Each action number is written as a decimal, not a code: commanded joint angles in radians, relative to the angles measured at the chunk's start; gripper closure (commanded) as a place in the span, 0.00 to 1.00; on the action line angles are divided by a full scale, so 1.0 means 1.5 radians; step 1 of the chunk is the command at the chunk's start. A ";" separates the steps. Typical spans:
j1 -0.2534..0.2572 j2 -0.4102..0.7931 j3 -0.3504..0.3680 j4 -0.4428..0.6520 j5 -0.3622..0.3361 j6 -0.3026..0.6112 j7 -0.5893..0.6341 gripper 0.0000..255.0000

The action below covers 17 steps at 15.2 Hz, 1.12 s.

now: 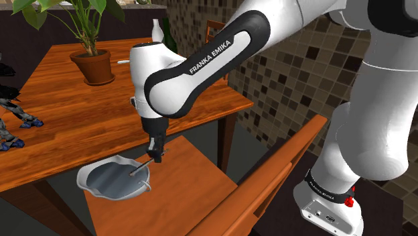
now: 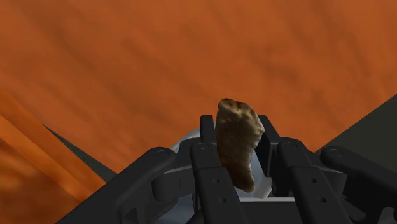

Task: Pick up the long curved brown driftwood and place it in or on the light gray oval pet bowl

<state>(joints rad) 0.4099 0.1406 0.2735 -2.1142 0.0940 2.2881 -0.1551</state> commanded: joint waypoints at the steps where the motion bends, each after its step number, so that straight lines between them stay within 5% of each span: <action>1: 0.007 0.052 -0.001 0.073 -0.020 -0.021 0.017 1.00; 9: 0.050 0.275 -0.017 0.411 -0.079 -0.139 0.057 1.00; 17: 0.051 0.304 -0.021 0.383 -0.084 -0.083 0.056 1.00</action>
<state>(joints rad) 0.4860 0.5447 0.2504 -1.5267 -0.0270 2.0631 -0.0777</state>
